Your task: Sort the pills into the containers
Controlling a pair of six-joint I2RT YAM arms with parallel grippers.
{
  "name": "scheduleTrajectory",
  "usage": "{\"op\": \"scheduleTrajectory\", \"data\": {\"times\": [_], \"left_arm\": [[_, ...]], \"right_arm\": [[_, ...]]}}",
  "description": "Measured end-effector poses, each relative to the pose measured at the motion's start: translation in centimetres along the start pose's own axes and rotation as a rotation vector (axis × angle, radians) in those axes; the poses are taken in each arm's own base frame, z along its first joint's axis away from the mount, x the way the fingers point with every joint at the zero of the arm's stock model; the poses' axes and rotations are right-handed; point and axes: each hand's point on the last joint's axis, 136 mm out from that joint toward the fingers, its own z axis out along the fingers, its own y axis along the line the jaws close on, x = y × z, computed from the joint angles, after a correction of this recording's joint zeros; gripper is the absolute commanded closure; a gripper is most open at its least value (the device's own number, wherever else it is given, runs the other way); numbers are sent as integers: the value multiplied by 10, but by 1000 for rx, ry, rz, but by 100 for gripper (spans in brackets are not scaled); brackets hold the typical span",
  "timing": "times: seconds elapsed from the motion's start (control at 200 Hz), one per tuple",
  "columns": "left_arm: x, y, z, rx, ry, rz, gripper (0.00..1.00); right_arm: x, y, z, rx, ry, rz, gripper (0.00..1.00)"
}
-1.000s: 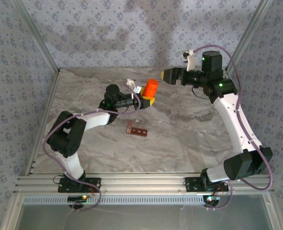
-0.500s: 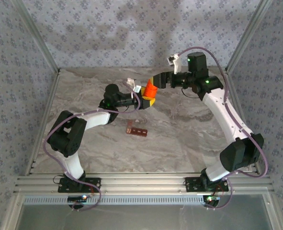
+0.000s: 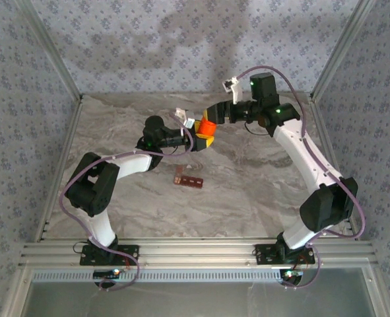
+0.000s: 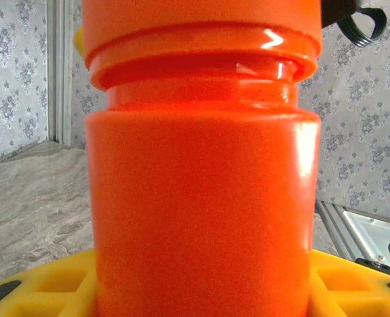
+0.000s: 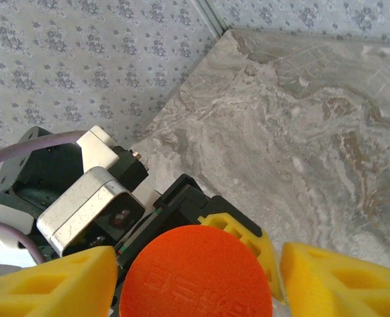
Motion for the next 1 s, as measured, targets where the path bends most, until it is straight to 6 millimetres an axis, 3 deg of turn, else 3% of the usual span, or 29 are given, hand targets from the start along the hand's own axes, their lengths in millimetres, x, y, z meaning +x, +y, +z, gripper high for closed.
{"op": "scheduleTrajectory", "data": {"times": [0.215,0.72,1.0], "left_arm": [[1,0,0,1,5,-5,100],[8,3,-4,-3,34,-23,100],[18,8,-5,-31,60,-40,100]], "right_arm": [[1,1,1,-1,3,-2,56],[5,2,11,98,14,-60,63],[10,-9,18,171,5,59,63]]}}
